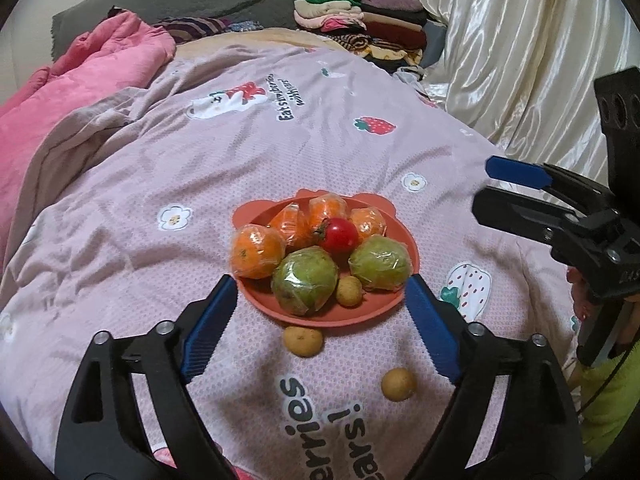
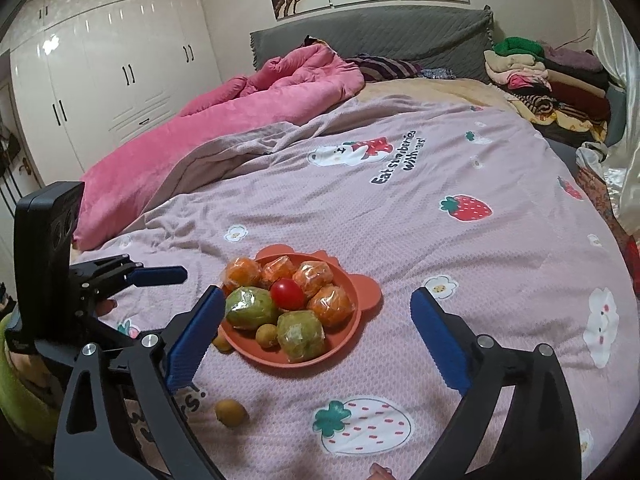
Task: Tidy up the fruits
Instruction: 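Withdraw both open grippers and move toward the remaining brown fruits, then close the right gripper on a brown fruit while the left grasps another brown fruit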
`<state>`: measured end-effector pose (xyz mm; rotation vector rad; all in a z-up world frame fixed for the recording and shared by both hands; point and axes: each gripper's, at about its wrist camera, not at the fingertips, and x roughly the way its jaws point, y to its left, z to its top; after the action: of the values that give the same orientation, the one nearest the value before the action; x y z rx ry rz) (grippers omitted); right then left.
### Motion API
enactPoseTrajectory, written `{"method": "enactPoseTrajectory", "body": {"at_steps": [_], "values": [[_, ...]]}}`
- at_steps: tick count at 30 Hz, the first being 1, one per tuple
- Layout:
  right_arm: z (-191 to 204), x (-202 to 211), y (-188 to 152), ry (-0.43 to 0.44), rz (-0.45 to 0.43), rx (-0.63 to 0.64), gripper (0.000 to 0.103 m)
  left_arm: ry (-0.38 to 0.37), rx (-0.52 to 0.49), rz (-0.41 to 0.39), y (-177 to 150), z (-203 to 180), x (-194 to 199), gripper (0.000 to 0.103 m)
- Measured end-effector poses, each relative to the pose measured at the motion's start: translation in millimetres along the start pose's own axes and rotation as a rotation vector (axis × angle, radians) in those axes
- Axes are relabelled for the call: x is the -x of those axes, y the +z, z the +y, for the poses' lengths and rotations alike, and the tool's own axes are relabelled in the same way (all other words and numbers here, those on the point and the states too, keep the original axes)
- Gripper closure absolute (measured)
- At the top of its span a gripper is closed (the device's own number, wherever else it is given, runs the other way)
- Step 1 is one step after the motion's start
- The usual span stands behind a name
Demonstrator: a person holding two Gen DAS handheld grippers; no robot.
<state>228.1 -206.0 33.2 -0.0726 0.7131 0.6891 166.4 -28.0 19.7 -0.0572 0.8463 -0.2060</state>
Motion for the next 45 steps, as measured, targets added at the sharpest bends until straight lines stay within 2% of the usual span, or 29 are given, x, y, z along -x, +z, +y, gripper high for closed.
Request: {"method": "enactPoseTrajectory", "body": {"at_steps": [5, 9, 28, 45], "values": [[9, 8, -6, -0.016, -0.012, 0.015, 0.008, 0.01, 0.024, -0.009, -5, 6, 7, 0.014], [16, 11, -12, -0.026, -0.011, 0.027, 0.007, 0.024, 0.032, -0.011, -11, 9, 10, 0.01], [45, 12, -47, -0.039, 0.051, 0.058, 0.007, 0.059, 0.097, 0.002, -42, 28, 31, 0.01], [54, 10, -74, -0.064, 0.092, 0.077, 0.007, 0.058, 0.077, 0.037, -55, 22, 28, 0.01]]}}
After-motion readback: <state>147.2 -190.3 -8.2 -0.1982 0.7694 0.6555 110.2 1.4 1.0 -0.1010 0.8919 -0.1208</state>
